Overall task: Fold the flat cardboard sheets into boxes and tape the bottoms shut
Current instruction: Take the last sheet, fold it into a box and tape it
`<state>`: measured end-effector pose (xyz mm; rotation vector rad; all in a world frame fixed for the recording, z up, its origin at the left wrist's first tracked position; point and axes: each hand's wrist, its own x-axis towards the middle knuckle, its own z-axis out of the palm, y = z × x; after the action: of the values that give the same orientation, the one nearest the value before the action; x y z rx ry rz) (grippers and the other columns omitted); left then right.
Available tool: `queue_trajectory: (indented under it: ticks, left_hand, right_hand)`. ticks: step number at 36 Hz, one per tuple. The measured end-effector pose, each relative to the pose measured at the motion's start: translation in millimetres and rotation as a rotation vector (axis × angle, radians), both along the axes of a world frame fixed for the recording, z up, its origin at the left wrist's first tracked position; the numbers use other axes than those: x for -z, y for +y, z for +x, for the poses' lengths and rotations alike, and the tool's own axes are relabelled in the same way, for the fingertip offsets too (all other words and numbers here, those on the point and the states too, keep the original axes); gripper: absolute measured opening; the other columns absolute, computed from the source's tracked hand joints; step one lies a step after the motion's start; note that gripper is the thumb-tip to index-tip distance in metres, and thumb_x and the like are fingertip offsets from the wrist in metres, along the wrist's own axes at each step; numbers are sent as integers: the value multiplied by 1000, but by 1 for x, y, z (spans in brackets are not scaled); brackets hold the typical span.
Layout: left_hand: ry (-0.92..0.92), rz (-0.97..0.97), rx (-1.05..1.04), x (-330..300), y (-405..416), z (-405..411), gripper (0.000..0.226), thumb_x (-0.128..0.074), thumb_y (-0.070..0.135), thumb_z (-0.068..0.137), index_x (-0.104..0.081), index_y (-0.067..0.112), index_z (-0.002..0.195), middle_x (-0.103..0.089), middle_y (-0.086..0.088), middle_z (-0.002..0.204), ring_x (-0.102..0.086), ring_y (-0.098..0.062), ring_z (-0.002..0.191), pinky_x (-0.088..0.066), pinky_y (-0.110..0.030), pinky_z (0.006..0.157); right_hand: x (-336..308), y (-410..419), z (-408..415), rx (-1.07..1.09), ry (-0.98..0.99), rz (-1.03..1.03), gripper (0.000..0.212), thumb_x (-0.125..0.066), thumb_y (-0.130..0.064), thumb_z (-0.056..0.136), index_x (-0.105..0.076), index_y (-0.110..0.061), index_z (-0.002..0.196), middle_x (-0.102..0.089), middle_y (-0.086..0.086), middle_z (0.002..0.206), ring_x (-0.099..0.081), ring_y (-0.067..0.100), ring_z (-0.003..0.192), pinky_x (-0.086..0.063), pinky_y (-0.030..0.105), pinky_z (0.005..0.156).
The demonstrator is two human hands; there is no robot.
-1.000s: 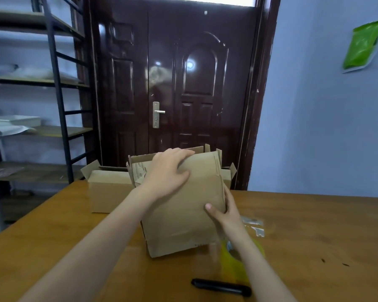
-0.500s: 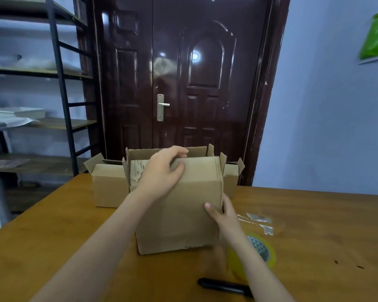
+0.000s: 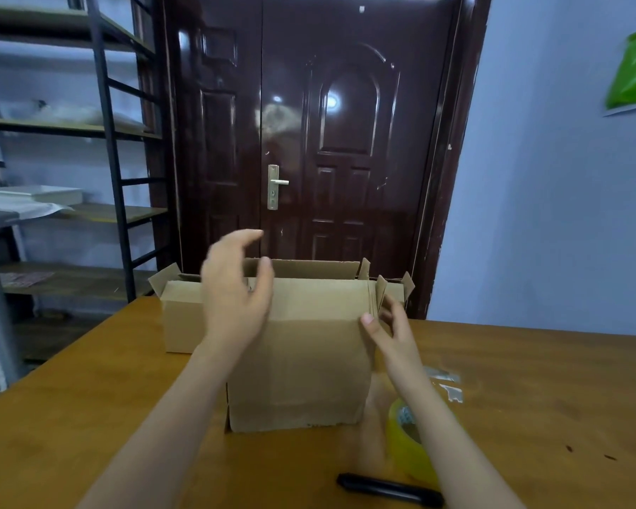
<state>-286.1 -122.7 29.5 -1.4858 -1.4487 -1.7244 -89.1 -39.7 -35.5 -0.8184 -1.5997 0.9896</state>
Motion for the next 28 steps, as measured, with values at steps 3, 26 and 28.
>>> queue_trajectory:
  ticks: [3,26,28]
  left_hand:
    - [-268,85,-43,8,-8,-15,33,-54,13,90,-51,12,122,-48,5,116,-45,-8,110,-36,-16,92]
    - [-380,-401,623,19,4,-62,83,-38,82,71,-63,2,69,-64,-14,78,-60,-15,77,-43,-27,83]
    - [-408,-384,681,16,9,-64,86,-35,83,73,-61,4,55,-63,-15,75,-62,-12,72,-43,-24,87]
  right_hand:
    - [-9,1,1,12,36,46,58,-57,-38,87,-34,-32,139,-40,-15,131,-36,0,122,-34,18,96]
    - [-38,16,-7,127,-44,215,28,-41,-39,92,-65,-25,89,-62,-20,88,-53,-15,88,-40,6,73]
    - [-43,20,-5,129,-44,190,37,-40,-29,101,-68,-12,84,-62,-13,85,-50,-25,80,-33,-5,64]
